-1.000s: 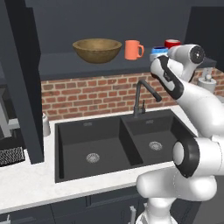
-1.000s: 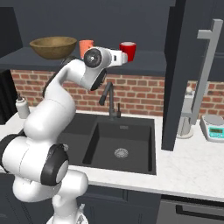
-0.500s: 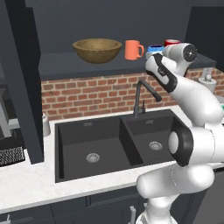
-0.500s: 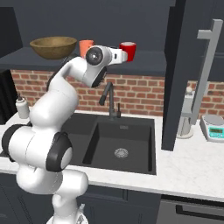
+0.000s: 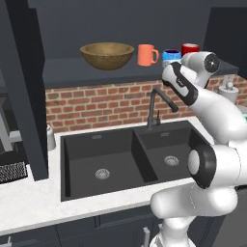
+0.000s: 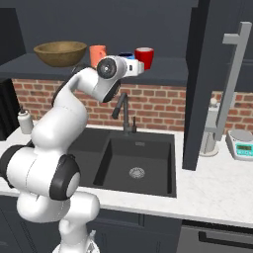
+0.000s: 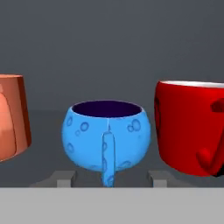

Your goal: Gather all objects into one cabinet and sort the glasses and bowls to opposite sides.

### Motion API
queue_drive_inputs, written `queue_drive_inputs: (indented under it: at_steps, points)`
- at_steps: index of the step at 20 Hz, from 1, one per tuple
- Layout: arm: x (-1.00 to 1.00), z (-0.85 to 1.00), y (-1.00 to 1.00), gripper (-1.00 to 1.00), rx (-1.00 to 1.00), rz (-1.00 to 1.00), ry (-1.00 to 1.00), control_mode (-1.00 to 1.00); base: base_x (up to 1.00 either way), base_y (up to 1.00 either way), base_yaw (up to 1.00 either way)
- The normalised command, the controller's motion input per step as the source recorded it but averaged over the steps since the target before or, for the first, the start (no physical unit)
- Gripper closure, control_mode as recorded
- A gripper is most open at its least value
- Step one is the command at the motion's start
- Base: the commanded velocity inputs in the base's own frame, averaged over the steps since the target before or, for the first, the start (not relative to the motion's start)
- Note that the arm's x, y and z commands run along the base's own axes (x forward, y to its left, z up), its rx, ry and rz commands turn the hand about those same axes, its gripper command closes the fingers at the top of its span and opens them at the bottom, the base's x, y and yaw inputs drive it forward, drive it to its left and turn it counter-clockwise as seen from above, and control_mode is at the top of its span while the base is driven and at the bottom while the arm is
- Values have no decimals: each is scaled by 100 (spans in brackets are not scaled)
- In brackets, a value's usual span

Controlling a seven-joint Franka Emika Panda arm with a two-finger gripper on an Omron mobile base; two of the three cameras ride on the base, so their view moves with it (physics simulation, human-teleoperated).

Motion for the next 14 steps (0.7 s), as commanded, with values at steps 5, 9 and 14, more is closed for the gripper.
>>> queue_drive_inputs:
  at_steps: [5,9,14]
  points:
    - [-50,71,-1,-100,5,-7,-18,-100,0,0,0]
    - [-38,69,0,-100,4,-4,-19,-100,0,0,0]
    - [-61,4,14,-100,3,0,-6,-100,0,0,0]
